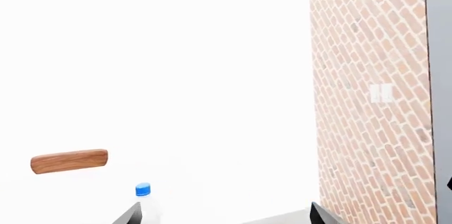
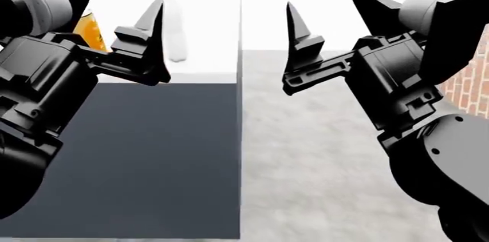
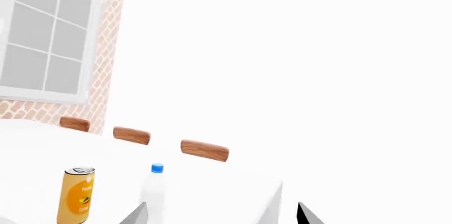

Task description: Move the drinks to the dining counter.

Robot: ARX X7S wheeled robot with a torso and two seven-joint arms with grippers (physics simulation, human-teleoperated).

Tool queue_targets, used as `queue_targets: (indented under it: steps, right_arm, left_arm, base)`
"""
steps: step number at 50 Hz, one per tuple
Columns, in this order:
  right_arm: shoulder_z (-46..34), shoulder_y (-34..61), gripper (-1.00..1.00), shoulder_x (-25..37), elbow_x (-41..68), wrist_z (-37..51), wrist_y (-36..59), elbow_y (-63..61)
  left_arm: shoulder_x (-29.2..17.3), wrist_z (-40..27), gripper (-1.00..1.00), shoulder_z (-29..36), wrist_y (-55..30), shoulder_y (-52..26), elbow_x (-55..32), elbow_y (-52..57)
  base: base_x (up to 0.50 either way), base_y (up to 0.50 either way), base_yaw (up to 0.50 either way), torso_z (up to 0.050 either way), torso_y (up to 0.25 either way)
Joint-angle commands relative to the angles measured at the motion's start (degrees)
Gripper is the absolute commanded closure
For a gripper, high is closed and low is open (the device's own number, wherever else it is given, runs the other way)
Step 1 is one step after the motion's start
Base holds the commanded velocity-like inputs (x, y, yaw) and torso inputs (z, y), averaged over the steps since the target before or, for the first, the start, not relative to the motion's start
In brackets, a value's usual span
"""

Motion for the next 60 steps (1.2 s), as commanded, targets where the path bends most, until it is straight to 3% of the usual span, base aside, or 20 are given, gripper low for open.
queue_targets:
  steps: [1,7,13,16,17,21,60]
  right_arm:
    - [-0.66,0.55,-1.00,-0.04,0.14,0.64,0.44,-0.89]
    - [-0.66,1.17,-1.00,-0.05,0.73,0.88,0.82,-0.83]
    - [-0.86,1.50,-1.00,-0.07,0.75,1.25,0.98,-0.99]
    - [-0.87,1.33,-1.00,-0.03,0.78,1.13,0.78,-1.03]
    - [-0.78,1.22,-1.00,0.06,0.81,1.19,0.72,-1.16]
    - [-0.03,0.94,-1.00,0.31,1.20,1.69,0.48,-1.55]
    - [0.31,0.21,-1.00,0.46,1.43,1.62,-1.33,-0.93]
  left_arm:
    - [-0.33,-4.93,-1.00,-1.11,0.18,-0.41,1.12,2.02]
    - [-0.40,-9.05,-1.00,-1.29,0.46,-0.57,6.55,3.94]
    - [-0.47,-14.08,-1.00,-0.43,-2.60,-2.94,4.75,3.77]
    - [0.30,-14.26,-1.00,0.92,-3.12,-3.09,6.05,3.11]
    - [0.92,-10.81,-1.00,0.22,0.40,-1.21,8.73,3.87]
    - [1.34,-12.66,-1.00,1.69,-0.60,-2.32,11.39,3.96]
    - [1.24,-12.22,-1.00,1.85,0.05,-2.37,10.51,4.00]
  base:
    - [-0.36,-0.50,0.00,0.000,0.000]
    - [-0.36,-0.50,0.00,0.002,0.000]
    - [-0.36,-0.50,0.00,0.000,0.000]
    - [-0.36,-0.50,0.00,0.000,0.000]
    - [-0.36,-0.49,0.00,0.000,0.000]
    - [-0.36,-0.50,0.00,0.000,0.000]
    - [-0.34,-0.50,0.00,0.000,0.000]
